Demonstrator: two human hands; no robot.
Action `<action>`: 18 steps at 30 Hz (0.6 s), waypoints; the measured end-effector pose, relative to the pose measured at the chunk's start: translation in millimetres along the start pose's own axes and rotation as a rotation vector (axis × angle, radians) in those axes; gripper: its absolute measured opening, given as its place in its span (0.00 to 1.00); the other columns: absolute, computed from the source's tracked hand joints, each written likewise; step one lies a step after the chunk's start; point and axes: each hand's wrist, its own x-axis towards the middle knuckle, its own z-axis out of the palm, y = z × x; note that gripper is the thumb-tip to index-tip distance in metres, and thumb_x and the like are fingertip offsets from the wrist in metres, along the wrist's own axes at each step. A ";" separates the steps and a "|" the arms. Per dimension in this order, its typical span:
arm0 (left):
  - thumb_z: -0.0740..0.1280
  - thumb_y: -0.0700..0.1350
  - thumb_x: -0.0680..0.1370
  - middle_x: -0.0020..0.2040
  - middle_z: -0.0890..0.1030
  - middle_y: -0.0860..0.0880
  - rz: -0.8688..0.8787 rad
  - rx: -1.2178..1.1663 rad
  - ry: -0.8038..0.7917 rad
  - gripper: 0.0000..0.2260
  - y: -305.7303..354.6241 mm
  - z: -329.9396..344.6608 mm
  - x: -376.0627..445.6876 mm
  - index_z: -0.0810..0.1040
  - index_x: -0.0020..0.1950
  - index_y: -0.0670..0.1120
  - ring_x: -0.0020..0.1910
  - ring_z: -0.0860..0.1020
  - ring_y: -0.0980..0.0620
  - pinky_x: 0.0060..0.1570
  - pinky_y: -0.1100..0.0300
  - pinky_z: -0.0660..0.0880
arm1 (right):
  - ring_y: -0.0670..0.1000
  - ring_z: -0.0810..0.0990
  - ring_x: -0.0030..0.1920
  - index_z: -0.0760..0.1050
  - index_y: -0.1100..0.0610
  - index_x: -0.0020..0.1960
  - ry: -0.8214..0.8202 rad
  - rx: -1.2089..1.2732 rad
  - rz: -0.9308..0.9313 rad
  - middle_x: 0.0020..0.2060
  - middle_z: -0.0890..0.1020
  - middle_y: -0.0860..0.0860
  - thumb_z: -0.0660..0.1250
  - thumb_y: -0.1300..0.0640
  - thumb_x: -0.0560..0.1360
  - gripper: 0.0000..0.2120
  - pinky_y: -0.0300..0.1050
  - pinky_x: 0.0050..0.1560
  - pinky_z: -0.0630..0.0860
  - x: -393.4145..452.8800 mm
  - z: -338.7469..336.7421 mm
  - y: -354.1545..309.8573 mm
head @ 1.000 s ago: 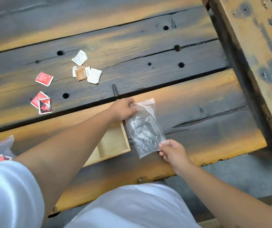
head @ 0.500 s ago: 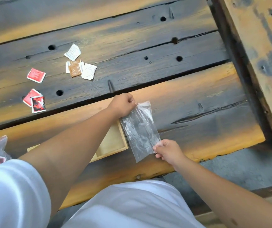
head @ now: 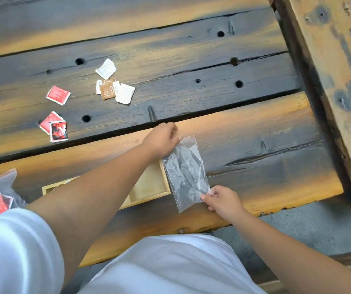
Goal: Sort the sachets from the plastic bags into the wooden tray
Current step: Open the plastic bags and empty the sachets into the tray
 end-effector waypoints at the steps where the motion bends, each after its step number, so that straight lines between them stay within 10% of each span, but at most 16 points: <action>1: 0.66 0.53 0.78 0.62 0.77 0.45 0.001 0.020 -0.011 0.18 -0.5 -1.1 -2.5 0.73 0.65 0.46 0.58 0.77 0.46 0.58 0.51 0.74 | 0.48 0.83 0.37 0.77 0.61 0.41 0.020 -0.046 -0.031 0.32 0.85 0.51 0.70 0.46 0.74 0.17 0.44 0.40 0.76 -2.9 -0.6 1.3; 11: 0.60 0.35 0.77 0.59 0.80 0.43 0.000 -0.046 -0.048 0.17 -0.9 -2.7 -19.1 0.76 0.63 0.45 0.56 0.79 0.45 0.56 0.54 0.76 | 0.50 0.84 0.38 0.78 0.60 0.41 0.132 0.121 -0.008 0.32 0.85 0.51 0.69 0.49 0.75 0.13 0.48 0.48 0.79 -17.4 3.7 5.6; 18: 0.63 0.45 0.79 0.68 0.74 0.45 0.008 0.013 -0.009 0.19 -5.7 -15.4 -34.9 0.71 0.70 0.46 0.66 0.73 0.47 0.64 0.51 0.72 | 0.55 0.80 0.43 0.69 0.49 0.50 0.175 -0.668 -0.042 0.41 0.80 0.49 0.47 0.25 0.72 0.30 0.47 0.43 0.76 -31.5 -7.3 -1.6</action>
